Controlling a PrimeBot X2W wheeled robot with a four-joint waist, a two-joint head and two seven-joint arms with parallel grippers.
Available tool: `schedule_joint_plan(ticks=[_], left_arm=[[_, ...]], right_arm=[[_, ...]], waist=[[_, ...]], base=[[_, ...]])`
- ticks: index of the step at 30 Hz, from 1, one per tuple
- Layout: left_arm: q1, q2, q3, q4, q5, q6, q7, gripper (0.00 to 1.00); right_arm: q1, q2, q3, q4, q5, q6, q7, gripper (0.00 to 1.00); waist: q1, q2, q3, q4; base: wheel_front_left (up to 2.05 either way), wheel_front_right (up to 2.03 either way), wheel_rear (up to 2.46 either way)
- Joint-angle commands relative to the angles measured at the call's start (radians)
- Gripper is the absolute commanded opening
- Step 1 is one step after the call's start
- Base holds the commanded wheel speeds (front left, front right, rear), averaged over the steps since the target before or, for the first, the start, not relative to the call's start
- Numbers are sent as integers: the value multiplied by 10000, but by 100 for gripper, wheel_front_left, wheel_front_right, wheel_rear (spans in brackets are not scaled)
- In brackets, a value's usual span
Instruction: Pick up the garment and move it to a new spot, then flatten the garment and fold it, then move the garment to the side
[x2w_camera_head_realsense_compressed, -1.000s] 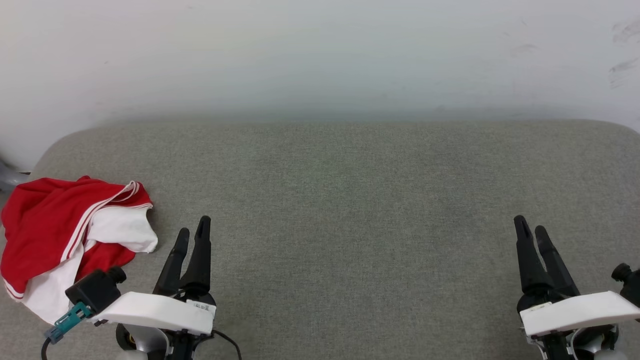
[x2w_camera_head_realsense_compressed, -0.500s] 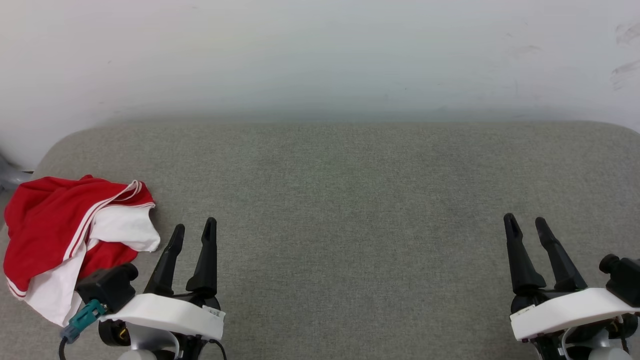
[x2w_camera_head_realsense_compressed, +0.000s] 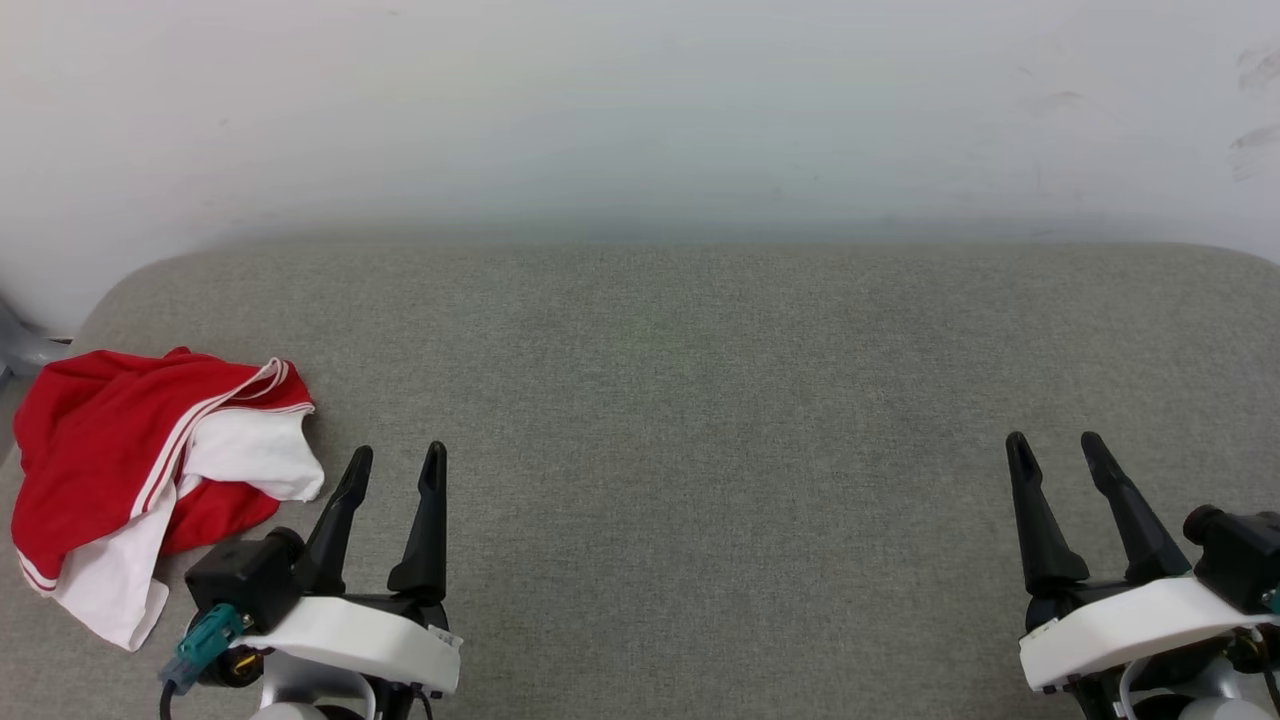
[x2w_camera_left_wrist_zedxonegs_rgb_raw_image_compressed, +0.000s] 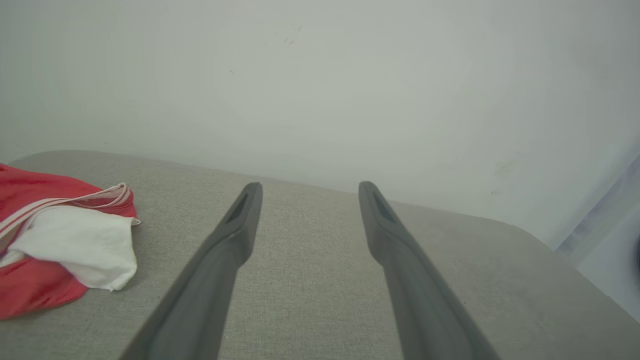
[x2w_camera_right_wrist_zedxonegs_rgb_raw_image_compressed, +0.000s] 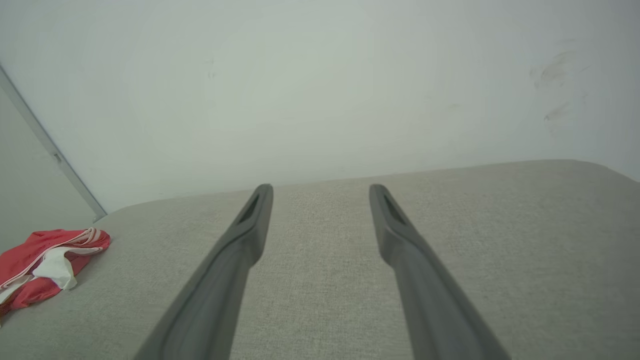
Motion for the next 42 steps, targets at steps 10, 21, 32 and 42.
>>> schedule_joint_plan(ticks=[10,21,32,42], left_arm=[[36,102,-146,160,979,65,-295,100],[69,34,-182,361,1632,1,-521,100],[28,-40,-238,551,2221,-106,-750,100],[0,-167,-135,632,2621,-169,-935,100]], right_arm=[[133,-10,-223,-346,-1041,0,72,100],[325,-9,-304,-493,-1673,0,9,100],[361,-7,-395,-499,-2075,-1,-157,100],[422,-7,-487,-499,-2383,-1,-370,100]], waist=[[0,0,-5,27],[0,0,0,42],[0,0,38,83],[0,0,15,363]], base=[[0,0,0],[0,0,0],[0,0,0],[0,0,0]])
